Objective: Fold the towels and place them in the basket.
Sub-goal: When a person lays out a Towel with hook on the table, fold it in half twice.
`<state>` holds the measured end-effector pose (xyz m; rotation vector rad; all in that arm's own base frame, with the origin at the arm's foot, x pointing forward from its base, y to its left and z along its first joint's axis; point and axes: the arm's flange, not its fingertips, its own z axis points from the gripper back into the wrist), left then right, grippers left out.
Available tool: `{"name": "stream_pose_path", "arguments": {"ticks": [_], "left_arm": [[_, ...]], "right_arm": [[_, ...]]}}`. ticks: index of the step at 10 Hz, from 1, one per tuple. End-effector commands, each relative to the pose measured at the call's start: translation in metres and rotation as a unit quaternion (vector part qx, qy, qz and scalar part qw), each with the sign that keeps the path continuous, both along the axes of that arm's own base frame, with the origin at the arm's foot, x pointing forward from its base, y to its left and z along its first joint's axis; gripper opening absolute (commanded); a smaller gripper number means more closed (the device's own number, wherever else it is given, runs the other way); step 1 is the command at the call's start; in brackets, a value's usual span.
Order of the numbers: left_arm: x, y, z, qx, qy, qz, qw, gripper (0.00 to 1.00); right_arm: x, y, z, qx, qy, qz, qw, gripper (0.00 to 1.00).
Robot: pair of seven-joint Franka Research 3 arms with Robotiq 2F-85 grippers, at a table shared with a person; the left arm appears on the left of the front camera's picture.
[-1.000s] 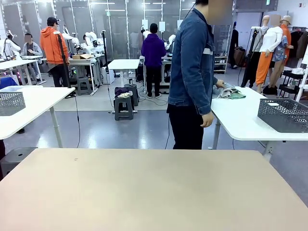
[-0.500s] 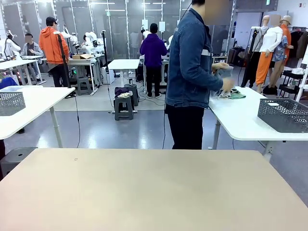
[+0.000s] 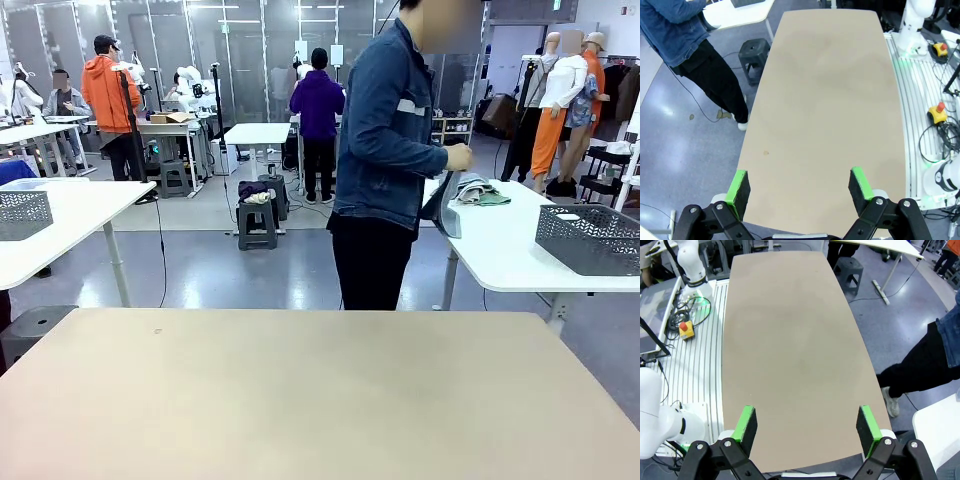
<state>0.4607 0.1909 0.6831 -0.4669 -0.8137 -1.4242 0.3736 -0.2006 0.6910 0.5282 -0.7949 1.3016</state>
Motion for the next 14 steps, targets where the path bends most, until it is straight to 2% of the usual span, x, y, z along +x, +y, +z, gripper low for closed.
{"name": "stream_pose_path", "arguments": {"ticks": [1,14], "left_arm": [[-0.0005,-0.0001,0.0004,0.0,-0.001,0.0,1.0,1.0],[-0.0005,-0.0001,0.0004,0.0,-0.001,0.0,1.0,1.0]], "right_arm": [[-0.0003,-0.0002,0.0,0.001,0.001,-0.001,1.0,1.0],[-0.0003,-0.0002,0.0,0.001,0.001,-0.001,1.0,1.0]]}}
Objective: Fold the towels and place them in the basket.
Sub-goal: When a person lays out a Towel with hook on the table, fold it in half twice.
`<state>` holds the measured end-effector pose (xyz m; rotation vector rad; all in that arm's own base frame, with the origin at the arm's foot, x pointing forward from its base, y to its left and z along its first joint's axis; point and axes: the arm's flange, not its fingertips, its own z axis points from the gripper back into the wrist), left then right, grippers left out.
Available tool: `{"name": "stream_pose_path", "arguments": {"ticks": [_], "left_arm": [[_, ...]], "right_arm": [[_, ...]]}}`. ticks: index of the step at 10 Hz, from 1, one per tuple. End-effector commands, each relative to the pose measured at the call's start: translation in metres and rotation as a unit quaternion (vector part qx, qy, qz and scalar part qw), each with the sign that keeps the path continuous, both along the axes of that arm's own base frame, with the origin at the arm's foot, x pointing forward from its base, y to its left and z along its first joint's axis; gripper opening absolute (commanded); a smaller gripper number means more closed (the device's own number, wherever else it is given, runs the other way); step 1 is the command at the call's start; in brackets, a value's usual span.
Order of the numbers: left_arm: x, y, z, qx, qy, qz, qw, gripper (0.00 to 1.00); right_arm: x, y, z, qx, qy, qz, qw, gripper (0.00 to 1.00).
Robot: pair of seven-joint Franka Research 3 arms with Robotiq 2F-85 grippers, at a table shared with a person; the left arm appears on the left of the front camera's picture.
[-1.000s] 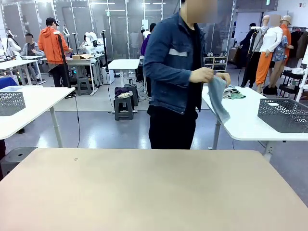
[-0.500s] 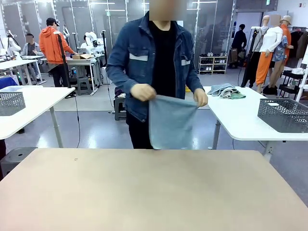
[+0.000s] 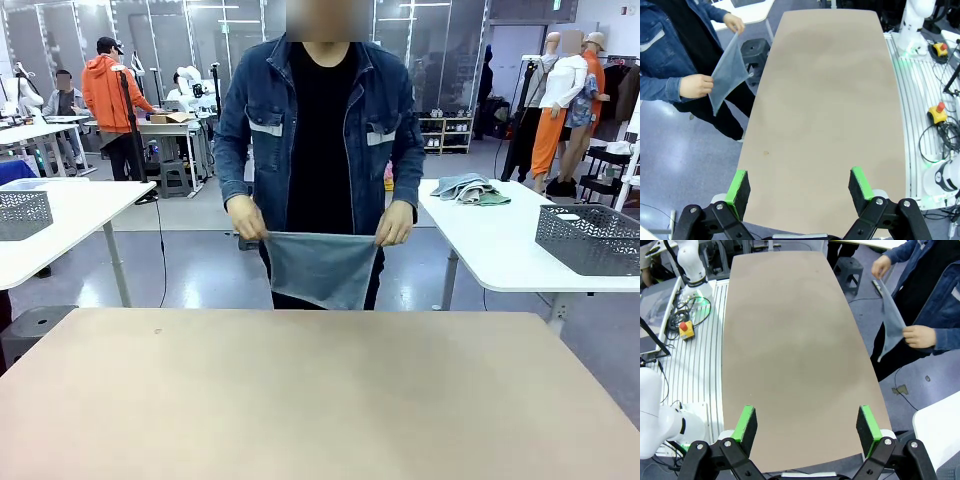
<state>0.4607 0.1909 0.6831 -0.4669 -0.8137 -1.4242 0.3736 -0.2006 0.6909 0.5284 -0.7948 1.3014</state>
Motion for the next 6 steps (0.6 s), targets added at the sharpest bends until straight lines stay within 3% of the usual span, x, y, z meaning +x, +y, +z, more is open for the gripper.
{"name": "stream_pose_path", "arguments": {"ticks": [1,6], "left_arm": [[-0.0005,-0.0001,0.0004,0.0,-0.001,0.0,1.0,1.0],[-0.0005,-0.0001,0.0004,0.0,-0.001,0.0,1.0,1.0]], "right_arm": [[-0.0004,-0.0001,0.0001,0.0,0.001,-0.001,1.0,1.0],[-0.0004,-0.0001,0.0001,0.0,0.001,-0.001,1.0,1.0]]}}
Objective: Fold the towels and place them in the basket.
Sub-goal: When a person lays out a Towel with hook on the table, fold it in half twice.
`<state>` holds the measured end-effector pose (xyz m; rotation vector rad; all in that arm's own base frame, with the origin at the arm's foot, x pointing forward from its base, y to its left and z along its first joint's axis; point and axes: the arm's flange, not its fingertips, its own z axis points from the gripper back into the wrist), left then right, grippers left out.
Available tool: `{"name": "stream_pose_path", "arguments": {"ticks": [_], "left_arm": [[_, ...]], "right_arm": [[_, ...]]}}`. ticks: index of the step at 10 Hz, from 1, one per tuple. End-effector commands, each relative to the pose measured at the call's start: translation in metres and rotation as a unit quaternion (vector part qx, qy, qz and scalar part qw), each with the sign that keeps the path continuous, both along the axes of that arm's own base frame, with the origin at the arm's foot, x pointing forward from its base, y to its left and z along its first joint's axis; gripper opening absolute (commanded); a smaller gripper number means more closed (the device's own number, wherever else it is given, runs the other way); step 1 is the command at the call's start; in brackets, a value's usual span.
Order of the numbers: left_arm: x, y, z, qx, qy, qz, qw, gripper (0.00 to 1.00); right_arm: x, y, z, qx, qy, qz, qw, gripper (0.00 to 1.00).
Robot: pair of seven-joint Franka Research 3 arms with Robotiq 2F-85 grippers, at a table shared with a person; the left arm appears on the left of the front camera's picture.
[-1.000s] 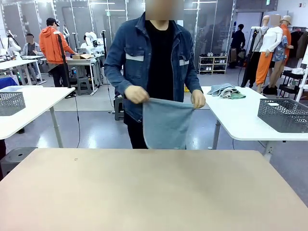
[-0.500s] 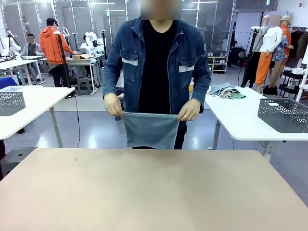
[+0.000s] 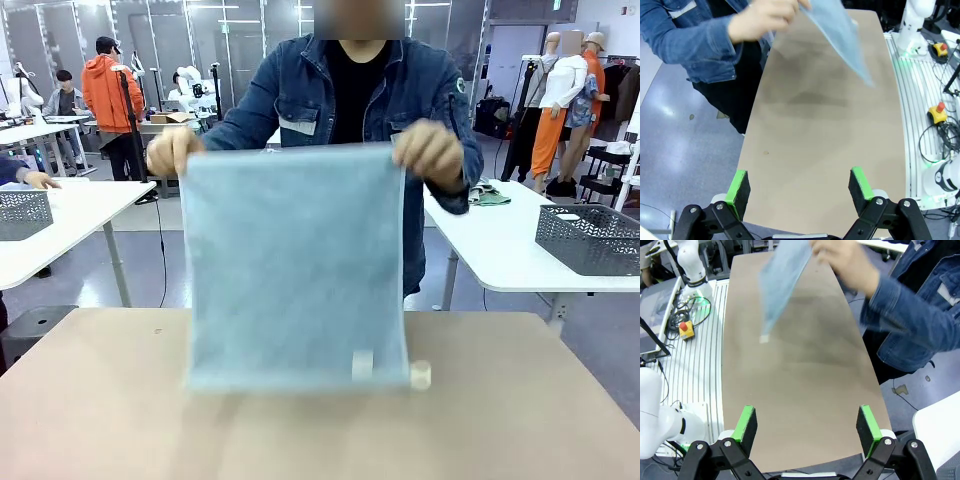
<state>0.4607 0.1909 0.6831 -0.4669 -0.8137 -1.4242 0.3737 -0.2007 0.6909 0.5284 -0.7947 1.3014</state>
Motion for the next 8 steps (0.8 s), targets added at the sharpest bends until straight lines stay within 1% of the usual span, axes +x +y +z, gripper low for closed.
{"name": "stream_pose_path", "arguments": {"ticks": [1,8], "left_arm": [[-0.0005,-0.0001,0.0004,0.0,-0.001,0.0,1.0,1.0],[-0.0005,-0.0001,0.0004,0.0,-0.001,0.0,1.0,1.0]], "right_arm": [[-0.0004,-0.0001,0.0002,0.0,0.0,-0.001,1.0,1.0],[-0.0004,-0.0001,0.0002,0.0,0.0,-0.001,1.0,1.0]]}}
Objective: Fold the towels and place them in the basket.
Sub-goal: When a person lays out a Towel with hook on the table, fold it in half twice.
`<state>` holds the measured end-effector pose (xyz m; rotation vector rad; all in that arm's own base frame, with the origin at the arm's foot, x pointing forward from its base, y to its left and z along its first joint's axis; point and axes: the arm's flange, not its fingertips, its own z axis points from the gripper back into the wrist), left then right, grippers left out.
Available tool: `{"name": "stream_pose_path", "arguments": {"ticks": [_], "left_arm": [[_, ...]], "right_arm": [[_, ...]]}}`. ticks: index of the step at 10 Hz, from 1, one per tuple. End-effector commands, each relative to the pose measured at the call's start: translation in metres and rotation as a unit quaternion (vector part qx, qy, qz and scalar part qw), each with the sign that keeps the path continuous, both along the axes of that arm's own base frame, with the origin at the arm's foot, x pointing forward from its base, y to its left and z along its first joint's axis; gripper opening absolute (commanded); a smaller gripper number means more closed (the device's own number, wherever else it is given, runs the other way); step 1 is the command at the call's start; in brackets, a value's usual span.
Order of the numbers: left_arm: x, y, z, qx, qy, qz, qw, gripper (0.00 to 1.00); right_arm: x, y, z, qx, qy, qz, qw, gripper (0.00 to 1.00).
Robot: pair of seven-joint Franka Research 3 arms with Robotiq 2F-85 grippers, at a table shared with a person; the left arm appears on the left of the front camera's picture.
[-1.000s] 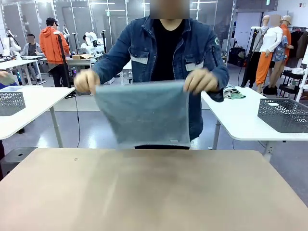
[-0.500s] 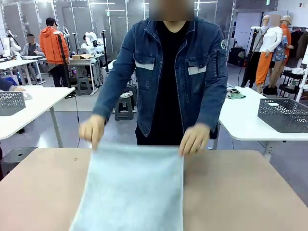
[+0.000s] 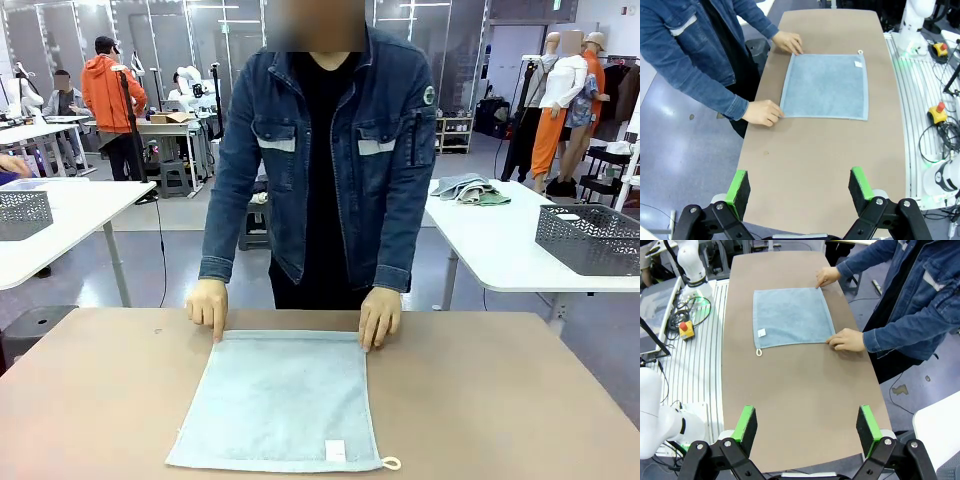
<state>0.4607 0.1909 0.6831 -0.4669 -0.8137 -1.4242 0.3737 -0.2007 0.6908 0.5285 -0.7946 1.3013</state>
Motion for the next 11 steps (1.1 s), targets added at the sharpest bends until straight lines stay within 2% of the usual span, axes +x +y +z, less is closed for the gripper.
{"name": "stream_pose_path", "arguments": {"ticks": [1,5,6,8,11], "left_arm": [[0.0,0.0,0.0,0.0,-0.001,0.0,1.0,1.0],[0.0,0.0,0.0,0.0,0.0,0.0,1.0,1.0],[0.0,-0.017,0.002,0.046,0.017,0.024,0.999,1.0],[-0.003,-0.055,0.004,0.082,0.02,0.001,0.996,1.0],[0.009,-0.154,-0.014,0.183,0.05,-0.049,0.981,1.0]], "right_arm": [[0.0,0.0,0.0,0.0,0.0,-0.001,1.0,1.0],[0.0,0.0,0.0,0.0,0.0,0.0,1.0,1.0],[0.002,0.015,0.0,-0.022,0.01,-0.015,1.0,1.0],[0.008,0.058,-0.004,-0.058,0.022,-0.014,0.998,1.0],[0.011,0.17,-0.02,-0.153,0.037,-0.029,0.987,1.0]]}}
